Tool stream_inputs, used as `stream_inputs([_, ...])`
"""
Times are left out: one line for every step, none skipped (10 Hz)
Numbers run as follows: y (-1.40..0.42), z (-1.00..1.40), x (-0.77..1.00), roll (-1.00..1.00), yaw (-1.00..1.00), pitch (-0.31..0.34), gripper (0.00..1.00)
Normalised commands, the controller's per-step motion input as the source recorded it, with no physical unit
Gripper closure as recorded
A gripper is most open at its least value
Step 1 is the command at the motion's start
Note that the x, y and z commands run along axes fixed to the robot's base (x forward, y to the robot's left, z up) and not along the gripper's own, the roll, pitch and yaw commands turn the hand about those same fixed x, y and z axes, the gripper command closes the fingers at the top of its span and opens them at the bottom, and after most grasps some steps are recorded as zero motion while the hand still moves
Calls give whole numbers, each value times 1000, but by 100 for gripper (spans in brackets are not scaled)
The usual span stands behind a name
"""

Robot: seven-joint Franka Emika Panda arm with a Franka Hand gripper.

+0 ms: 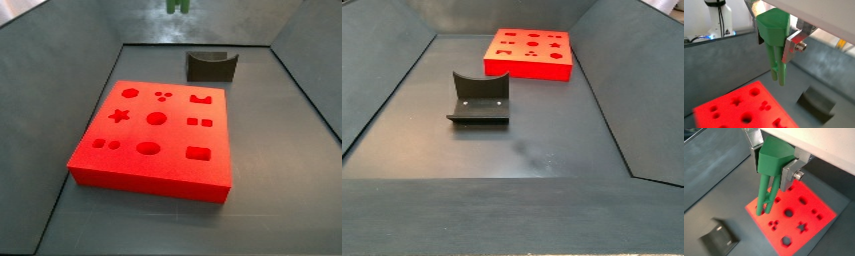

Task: Pick up the 3 prong object. Move up. Place the 3 prong object on the fixture. Regrasp the 3 prong object. Move to above the board. Insert the 3 prong object.
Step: Move to above the board, then insert the 3 prong object.

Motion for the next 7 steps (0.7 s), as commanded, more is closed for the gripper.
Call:
stream_inputs([-16, 37, -146, -1000, -153, -103, 100])
stream_inputs([12, 12, -120, -792, -114, -98, 100])
stream_inputs([31, 9, -105, -577, -71, -90, 100])
stream_inputs([26, 14, -93, -402, -41, -82, 100])
stream_inputs([23, 2, -76, -275, -29, -74, 100])
stream_inputs([0, -51, 0, 0, 0, -13, 100])
stream_inputs([117, -83, -11, -146, 0, -104, 100])
